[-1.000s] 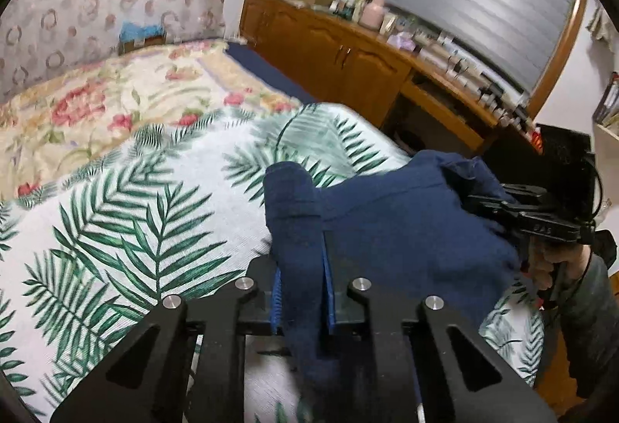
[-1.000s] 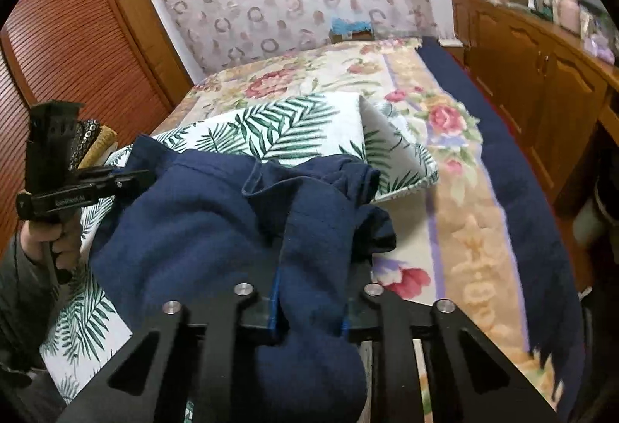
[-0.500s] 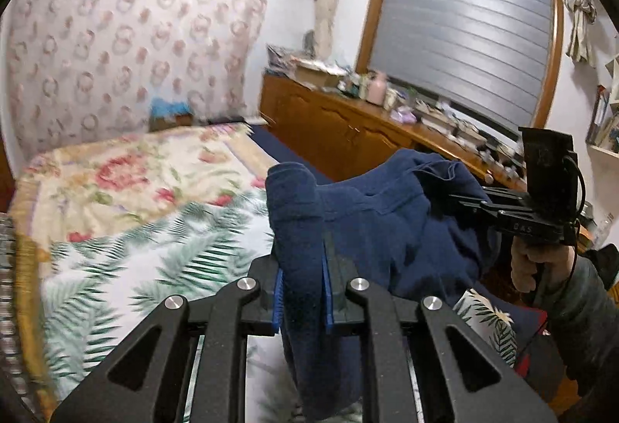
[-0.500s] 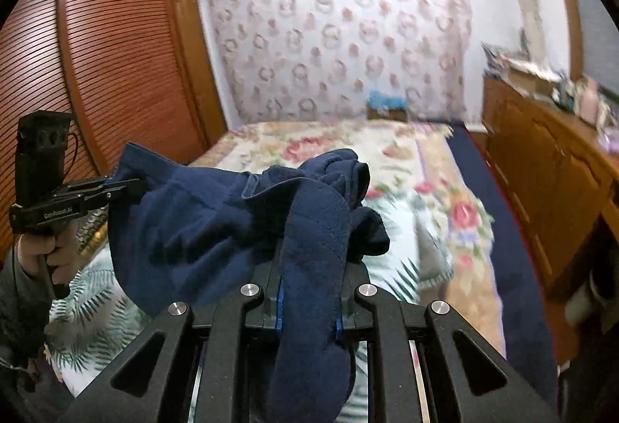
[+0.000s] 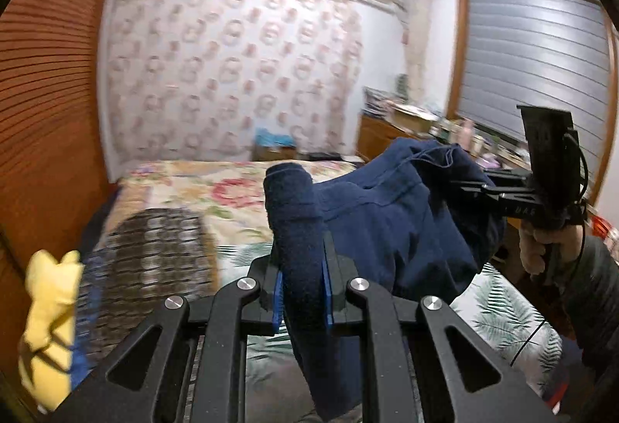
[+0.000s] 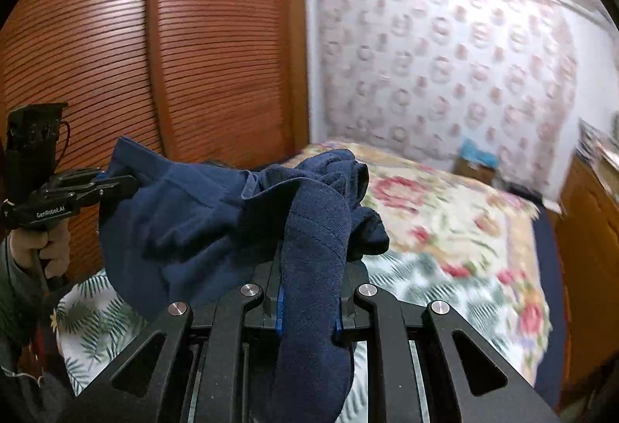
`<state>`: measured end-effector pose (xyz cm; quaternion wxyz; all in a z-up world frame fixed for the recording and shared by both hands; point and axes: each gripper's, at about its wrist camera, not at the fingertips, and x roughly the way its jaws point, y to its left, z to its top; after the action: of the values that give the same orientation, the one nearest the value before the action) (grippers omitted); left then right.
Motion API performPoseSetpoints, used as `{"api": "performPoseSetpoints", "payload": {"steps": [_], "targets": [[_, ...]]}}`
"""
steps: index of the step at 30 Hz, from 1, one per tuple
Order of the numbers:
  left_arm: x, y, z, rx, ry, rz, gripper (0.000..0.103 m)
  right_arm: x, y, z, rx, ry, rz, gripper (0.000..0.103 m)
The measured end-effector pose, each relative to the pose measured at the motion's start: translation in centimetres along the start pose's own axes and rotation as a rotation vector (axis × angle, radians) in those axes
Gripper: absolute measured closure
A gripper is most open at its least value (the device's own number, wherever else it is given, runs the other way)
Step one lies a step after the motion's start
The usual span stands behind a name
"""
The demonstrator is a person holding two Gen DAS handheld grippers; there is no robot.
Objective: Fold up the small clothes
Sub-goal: 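Lift the shirt with both tools and carry it toward the patterned pillow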
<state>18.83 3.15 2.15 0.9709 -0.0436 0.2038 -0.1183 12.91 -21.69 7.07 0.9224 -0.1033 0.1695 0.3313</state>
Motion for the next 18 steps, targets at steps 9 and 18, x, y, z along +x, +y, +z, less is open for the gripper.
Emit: {"api": "performPoseSetpoints", "payload": {"steps": [9,18], "targets": [[-3.7,8.2,-4.7,-0.180,-0.051,0.210,0.087,11.3,4.0,9.1,-0.245,0.061,0.153,0.086],[-4.4,12.6,-11.5,-0.335,0.027,0.353,0.087,25.0,8.5,13.3,-0.427,0.156,0.274,0.084]]}}
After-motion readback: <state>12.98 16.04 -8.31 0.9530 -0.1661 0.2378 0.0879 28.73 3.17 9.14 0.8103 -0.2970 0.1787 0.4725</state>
